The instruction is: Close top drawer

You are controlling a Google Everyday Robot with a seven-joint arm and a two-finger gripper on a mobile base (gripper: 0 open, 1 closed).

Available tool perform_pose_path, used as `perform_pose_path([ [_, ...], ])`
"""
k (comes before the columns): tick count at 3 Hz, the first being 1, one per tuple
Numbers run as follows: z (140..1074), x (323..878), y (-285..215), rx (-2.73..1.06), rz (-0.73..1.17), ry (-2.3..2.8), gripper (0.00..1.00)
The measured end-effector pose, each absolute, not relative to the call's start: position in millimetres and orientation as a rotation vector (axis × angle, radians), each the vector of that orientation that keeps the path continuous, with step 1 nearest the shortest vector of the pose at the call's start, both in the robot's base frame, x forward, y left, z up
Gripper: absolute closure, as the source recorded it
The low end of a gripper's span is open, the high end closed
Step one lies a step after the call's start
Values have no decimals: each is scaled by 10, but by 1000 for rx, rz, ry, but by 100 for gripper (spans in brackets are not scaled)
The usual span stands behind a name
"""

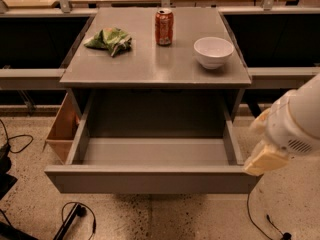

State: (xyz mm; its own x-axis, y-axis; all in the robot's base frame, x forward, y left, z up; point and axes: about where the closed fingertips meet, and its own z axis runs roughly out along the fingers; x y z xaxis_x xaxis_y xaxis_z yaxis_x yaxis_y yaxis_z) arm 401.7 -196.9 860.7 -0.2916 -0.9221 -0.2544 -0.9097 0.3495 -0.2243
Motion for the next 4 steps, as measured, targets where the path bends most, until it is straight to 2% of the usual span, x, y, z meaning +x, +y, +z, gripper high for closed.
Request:
perform_pose_path([
  [1, 7884, 3741, -1909, -1601, 32, 2325, 63],
  [2, 6967, 3431, -1763, -1587, 160, 2340, 94],
  [3, 6574, 3384, -1630, -1567, 204, 2314, 100],
  [4, 6457, 3577, -1471, -1568, 184, 2232, 100],
])
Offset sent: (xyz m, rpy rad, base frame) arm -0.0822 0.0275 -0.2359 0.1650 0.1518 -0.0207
